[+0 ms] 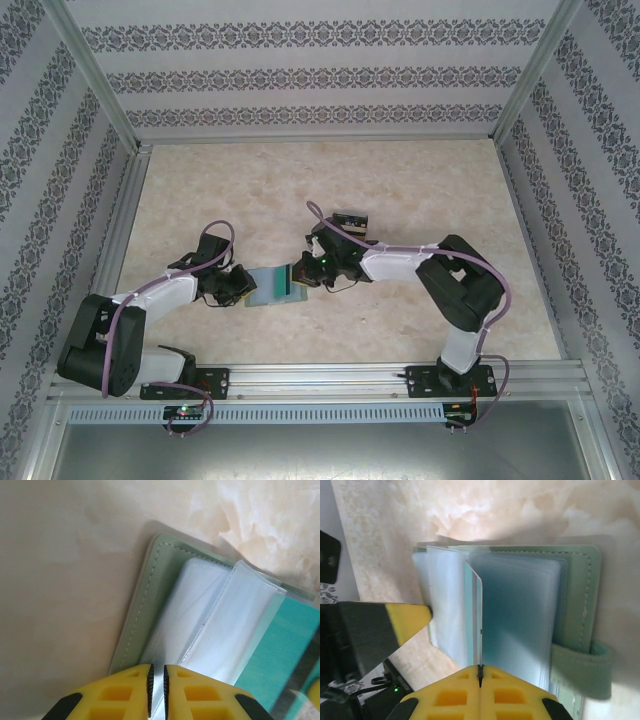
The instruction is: Take the credit cards out of the card holder
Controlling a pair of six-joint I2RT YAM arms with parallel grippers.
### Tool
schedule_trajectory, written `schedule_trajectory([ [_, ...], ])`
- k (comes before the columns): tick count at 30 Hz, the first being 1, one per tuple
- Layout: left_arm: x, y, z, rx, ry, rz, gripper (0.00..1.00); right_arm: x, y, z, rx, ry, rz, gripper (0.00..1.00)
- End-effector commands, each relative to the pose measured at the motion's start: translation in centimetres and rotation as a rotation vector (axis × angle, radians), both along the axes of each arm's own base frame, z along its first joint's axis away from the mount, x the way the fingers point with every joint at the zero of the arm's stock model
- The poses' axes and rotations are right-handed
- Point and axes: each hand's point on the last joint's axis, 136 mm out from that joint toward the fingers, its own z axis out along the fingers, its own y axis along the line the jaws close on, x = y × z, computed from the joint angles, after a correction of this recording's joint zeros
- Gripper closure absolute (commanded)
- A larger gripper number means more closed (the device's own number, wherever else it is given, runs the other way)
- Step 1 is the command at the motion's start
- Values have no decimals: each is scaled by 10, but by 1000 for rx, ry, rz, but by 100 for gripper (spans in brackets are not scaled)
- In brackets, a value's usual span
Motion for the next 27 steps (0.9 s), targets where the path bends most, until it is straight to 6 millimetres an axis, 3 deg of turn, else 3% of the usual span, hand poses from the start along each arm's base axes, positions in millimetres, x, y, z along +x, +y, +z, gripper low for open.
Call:
schedule_trajectory([
  [1, -10, 7, -3, 22, 40, 17, 82, -5, -13, 16, -7, -23, 28, 100],
  [9, -1, 5, 9, 10, 0, 13, 81, -7, -47, 52, -65, -108, 79, 100],
  [16, 14, -4, 39, -36, -97, -9, 67, 8, -95, 108, -345, -382, 273, 100],
  [18, 17, -5, 48, -43, -130, -17, 60, 14, -107, 118, -441, -471, 359, 100],
  [22, 21, -7, 67, -57, -200, -35, 31, 28, -125, 131, -614, -614, 522, 100],
  [26, 21, -5, 81, -53, -249, -34, 0, 40, -136, 129, -778, -707, 695, 100],
  [27, 20, -4, 83, -52, -258, -35, 0, 42, -137, 126, -813, -725, 741, 100],
])
